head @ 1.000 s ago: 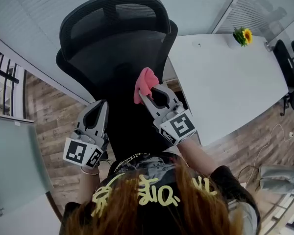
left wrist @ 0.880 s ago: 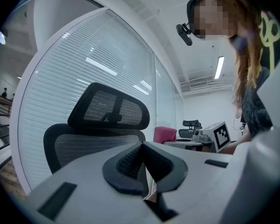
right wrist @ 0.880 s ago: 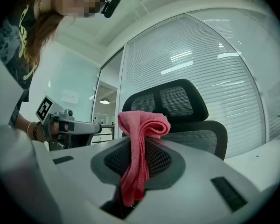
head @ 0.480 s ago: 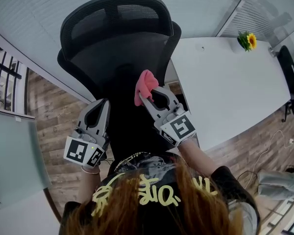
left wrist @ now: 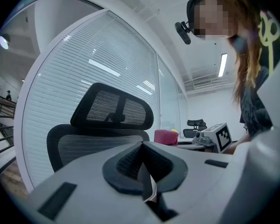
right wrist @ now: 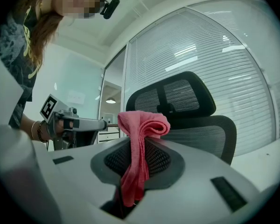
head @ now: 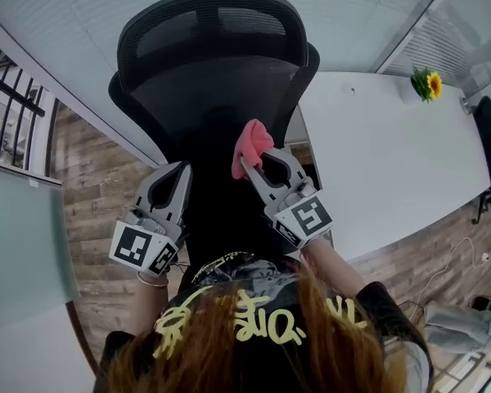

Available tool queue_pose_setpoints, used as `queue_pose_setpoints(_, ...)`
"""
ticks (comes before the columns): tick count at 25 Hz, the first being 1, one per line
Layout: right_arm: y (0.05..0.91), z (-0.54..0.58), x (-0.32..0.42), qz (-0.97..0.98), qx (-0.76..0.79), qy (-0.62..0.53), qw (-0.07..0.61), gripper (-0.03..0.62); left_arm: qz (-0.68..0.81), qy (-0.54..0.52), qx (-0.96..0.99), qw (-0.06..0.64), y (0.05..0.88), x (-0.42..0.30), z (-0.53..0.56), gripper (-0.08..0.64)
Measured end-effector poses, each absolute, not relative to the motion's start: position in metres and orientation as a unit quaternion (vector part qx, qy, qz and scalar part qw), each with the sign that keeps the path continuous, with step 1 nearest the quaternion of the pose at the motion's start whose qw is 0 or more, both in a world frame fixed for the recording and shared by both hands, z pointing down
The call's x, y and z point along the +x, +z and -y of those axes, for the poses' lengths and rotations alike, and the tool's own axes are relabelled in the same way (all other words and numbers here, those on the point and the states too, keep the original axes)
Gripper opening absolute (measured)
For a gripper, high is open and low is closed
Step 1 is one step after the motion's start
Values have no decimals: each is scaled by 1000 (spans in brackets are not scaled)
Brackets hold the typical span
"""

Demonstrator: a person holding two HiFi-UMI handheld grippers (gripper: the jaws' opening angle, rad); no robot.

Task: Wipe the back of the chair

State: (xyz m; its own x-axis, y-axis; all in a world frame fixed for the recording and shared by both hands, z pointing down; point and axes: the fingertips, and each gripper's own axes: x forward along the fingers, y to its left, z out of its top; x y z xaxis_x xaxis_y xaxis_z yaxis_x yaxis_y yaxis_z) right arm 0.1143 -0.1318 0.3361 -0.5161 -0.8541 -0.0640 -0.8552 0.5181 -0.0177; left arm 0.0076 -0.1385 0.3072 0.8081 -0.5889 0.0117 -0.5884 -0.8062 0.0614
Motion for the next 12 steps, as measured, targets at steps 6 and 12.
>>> queue_pose_setpoints(6, 333, 133, 107, -882, -469, 9, 35, 71, 326, 1, 945, 30, 309, 0, 138, -11)
queue_pose_setpoints(12, 335, 135, 96, -891, -453, 9, 32, 70, 338, 7, 940, 31, 315, -11, 140, -11)
